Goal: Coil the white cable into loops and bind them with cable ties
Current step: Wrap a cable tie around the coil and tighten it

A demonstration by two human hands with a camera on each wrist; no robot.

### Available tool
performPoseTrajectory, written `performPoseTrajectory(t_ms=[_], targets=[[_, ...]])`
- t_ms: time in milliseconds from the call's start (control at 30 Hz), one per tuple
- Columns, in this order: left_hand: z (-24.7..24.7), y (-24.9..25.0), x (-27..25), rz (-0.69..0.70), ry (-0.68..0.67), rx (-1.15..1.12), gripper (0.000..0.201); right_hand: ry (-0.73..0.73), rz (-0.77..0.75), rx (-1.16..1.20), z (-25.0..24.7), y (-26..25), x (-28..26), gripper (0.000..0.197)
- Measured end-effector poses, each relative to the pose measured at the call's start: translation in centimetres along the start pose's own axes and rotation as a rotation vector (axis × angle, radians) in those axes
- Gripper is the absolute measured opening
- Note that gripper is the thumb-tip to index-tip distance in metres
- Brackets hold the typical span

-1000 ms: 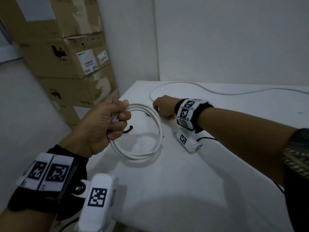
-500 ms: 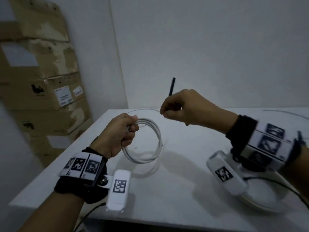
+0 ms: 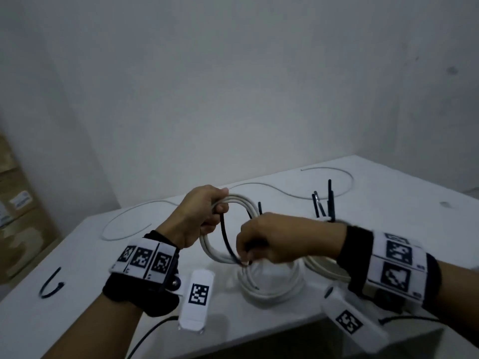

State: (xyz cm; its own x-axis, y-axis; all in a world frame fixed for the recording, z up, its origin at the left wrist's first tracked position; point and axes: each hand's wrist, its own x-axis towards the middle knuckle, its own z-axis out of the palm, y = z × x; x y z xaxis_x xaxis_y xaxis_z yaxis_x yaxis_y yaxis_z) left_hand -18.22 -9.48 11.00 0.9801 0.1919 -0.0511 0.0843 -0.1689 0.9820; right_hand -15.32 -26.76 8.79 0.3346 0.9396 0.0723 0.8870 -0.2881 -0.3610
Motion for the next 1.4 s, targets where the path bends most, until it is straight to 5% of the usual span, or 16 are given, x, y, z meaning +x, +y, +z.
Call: performPoseTrajectory(t_ms=[233,333,567,667,867,967,1100,1200,1400], targets=[[2.6,1.5,1.0,0.063,0.028,0.120,0.024,-0.015,0.166,0.103,-1.8,3.5,-2.6,0.014],[3.5,1.7,1.2,0.081,0.033,0.168,0.024,0.141,0.174,0.121,-1.9,4.0,-2.4,0.013],[4.7,1.3,0.8,0.072,-0.051,0.151,0.029,0.621,-0.061,-0.032,-1.8,4.5,-1.9,0.009],[4.7,1.4,0.5,0.047,-0.029,0.063,0.004,0.703,-0.135,-0.059,-1.3,4.2,-2.4,0.014],[4.5,1.5,0.6,0.117,0.011,0.116,0.006,0.747,-0.198,-0.087,-1.2,3.4,-3.4,0.014],[4.9,1.3,0.5,0.168,0.041,0.117,0.013,0.927,-0.126,0.117,-1.3,3.1,-3.6,0.010],[6.1,0.7,0.1,0.304,0.068,0.191,0.019,1.162,0.087,0.681,-1.3,2.6,-3.0,0.015],[6.6,0.0,0.2,0.442,0.149,0.388,0.019,1.253,0.127,0.697,-1.0,2.1,-2.2,0.015],[6.0,-1.2,0.1,0.547,0.245,0.678,0.015,1.202,0.129,0.548,-0.3,2.1,-1.6,0.014]])
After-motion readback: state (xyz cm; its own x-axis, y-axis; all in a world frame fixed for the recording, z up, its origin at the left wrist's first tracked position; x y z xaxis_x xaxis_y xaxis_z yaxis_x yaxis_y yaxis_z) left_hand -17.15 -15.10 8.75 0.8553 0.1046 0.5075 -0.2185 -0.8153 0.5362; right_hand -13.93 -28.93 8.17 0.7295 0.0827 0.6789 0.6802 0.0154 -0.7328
